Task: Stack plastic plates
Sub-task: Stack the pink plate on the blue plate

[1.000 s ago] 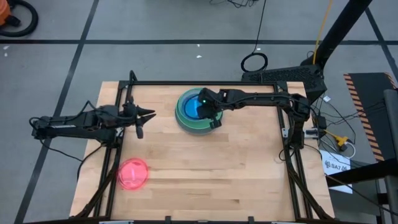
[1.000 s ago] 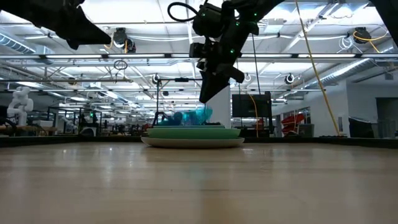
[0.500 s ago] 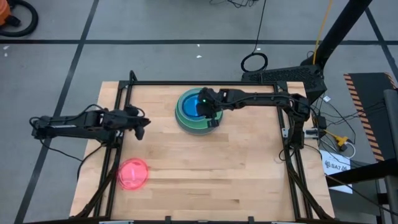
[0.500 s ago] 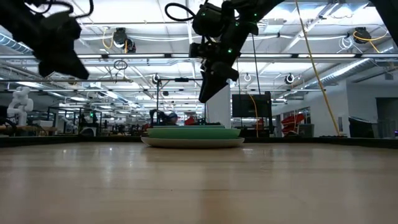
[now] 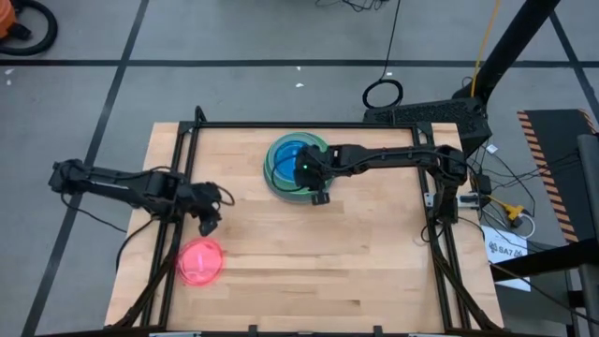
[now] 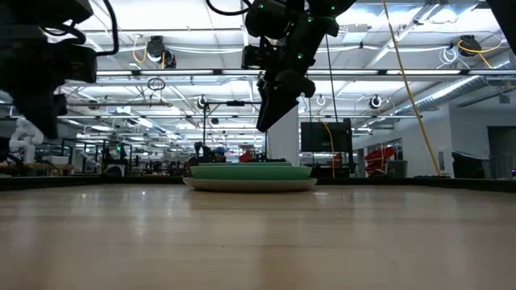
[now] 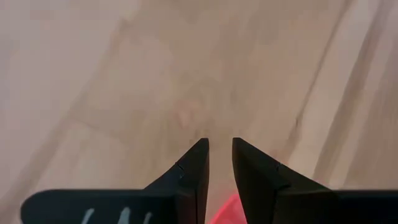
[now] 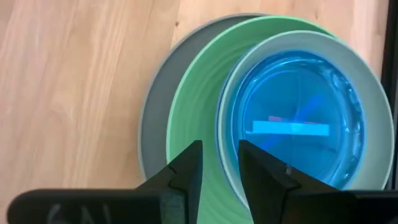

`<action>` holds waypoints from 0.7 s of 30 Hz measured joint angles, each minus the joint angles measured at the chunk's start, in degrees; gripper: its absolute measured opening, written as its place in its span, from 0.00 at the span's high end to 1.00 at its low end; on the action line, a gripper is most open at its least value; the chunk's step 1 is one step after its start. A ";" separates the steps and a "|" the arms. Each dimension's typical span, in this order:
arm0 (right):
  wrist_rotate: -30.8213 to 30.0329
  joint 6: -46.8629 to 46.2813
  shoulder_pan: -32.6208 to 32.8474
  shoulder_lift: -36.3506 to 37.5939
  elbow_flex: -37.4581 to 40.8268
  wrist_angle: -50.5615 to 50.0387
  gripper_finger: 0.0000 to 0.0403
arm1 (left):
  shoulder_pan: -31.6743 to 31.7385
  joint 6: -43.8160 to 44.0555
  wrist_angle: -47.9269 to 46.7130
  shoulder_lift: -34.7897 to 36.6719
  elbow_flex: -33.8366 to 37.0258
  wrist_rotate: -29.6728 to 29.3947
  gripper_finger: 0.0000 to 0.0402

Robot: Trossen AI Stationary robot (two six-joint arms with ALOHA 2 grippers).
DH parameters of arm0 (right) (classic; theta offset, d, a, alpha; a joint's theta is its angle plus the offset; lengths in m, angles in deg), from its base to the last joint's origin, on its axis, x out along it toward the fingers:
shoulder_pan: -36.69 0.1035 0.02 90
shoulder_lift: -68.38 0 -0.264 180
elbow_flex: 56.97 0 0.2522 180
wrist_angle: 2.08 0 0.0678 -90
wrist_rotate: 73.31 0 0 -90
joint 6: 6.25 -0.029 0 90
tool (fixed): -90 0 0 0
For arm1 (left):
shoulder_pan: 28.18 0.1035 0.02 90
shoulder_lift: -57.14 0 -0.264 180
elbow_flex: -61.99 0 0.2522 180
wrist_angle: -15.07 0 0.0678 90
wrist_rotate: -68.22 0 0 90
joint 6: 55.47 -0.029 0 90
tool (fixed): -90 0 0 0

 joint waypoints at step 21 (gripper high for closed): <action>10.73 6.20 -11.66 0.09 -0.07 12.70 0.76 | -7.29 3.98 -4.15 -2.12 0.00 1.08 0.81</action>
